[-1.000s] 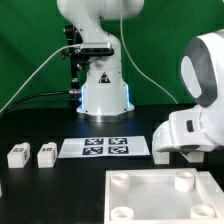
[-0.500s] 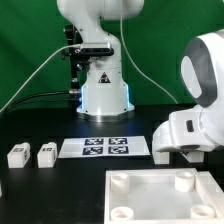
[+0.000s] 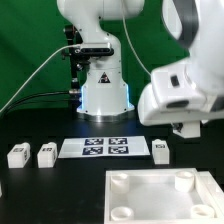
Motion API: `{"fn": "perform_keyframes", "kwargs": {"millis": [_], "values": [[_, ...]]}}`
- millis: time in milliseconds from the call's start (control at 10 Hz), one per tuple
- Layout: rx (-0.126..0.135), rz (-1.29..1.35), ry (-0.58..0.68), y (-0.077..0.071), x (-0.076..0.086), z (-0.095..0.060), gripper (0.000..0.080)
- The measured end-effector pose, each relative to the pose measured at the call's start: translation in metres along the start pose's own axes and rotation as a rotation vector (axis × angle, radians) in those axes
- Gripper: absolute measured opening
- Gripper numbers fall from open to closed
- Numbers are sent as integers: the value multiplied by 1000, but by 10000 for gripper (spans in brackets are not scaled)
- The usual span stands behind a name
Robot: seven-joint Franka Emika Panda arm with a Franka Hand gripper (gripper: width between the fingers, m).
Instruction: Assemble one leg
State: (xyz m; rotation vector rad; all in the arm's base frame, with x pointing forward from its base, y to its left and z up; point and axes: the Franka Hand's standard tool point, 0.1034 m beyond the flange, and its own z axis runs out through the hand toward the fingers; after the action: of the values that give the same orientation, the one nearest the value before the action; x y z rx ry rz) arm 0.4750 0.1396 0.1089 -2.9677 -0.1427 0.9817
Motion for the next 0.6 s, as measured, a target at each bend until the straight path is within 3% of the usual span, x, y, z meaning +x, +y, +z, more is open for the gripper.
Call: {"fn": "perform_keyframes", "kwargs": {"millis": [100, 200, 500, 600], "values": [[9, 11, 157, 6, -2, -27, 291], [-9, -7, 258, 9, -11, -44, 291], [5, -16, 580, 7, -4, -44, 291], [5, -34, 662, 10, 3, -51, 291]]}}
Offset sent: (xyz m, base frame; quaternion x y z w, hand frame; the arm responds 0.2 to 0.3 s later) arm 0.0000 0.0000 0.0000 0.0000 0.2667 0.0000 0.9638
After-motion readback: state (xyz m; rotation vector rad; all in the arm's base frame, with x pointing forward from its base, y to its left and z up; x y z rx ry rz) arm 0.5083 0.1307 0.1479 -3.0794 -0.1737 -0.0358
